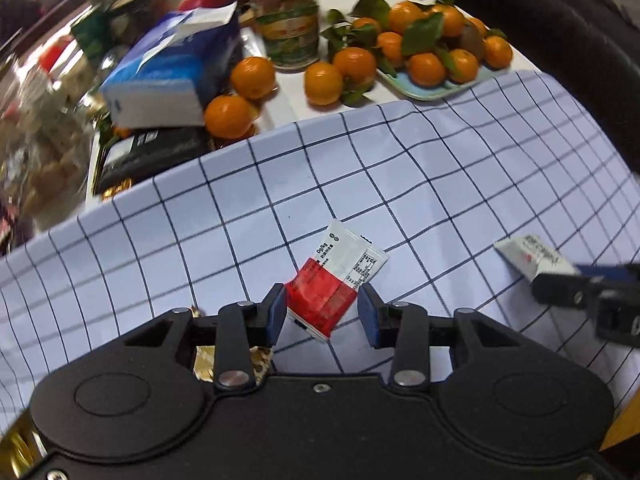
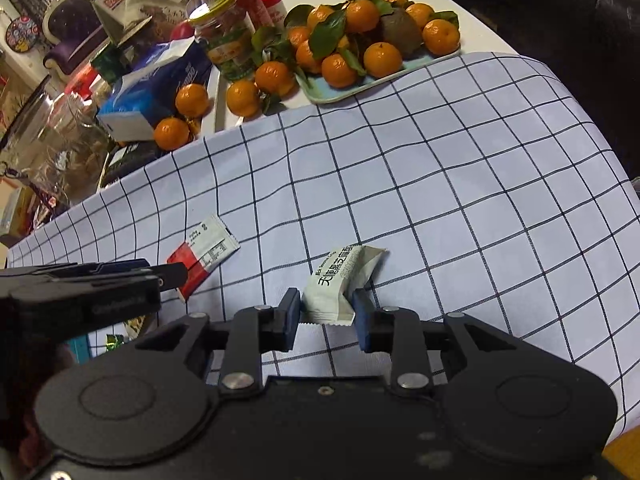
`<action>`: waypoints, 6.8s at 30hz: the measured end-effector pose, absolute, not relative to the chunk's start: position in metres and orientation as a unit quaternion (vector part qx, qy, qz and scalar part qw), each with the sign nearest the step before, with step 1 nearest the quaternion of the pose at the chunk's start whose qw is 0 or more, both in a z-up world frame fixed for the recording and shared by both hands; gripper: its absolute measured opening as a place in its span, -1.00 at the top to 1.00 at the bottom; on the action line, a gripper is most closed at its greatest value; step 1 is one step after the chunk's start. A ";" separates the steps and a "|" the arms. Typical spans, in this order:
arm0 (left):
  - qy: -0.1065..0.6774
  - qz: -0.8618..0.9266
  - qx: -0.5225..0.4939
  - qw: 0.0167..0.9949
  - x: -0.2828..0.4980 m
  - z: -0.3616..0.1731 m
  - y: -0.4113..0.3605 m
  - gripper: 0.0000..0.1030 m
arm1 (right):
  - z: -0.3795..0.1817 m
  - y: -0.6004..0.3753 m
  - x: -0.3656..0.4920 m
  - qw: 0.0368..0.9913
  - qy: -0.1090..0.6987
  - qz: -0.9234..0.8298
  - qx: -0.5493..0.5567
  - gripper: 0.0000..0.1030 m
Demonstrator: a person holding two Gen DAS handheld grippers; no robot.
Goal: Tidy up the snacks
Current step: 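Lift the sesame packet with the right gripper while the left moves to the red-and-white packet, then grasp the red-and-white packet with the left gripper, then carry both packets over the gold tray and open both grippers to drop them, then move both open grippers back toward the gold heart candy and green candy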
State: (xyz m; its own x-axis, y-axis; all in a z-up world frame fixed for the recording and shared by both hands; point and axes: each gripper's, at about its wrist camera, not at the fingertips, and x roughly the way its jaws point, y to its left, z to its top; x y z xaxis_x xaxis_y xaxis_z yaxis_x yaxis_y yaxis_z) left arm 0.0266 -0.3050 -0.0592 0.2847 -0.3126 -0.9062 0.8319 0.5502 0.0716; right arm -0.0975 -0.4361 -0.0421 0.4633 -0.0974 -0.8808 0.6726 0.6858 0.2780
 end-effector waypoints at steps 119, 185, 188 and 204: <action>0.587 -0.267 0.111 0.757 0.086 0.003 -0.171 0.16 | -0.072 -0.396 -0.064 0.751 0.527 -0.281 0.282 0.57; 0.598 -0.022 0.015 0.801 0.142 -0.004 0.087 0.14 | 0.002 -0.163 0.062 0.859 0.450 -0.031 0.243 0.25; 0.599 -0.029 0.018 0.800 0.141 -0.003 0.083 0.14 | 0.000 -0.168 0.061 0.855 0.455 -0.041 0.246 0.25; 0.605 -0.049 0.033 0.794 0.138 -0.005 0.054 0.14 | -0.019 -0.185 0.056 0.825 0.511 -0.087 0.224 0.09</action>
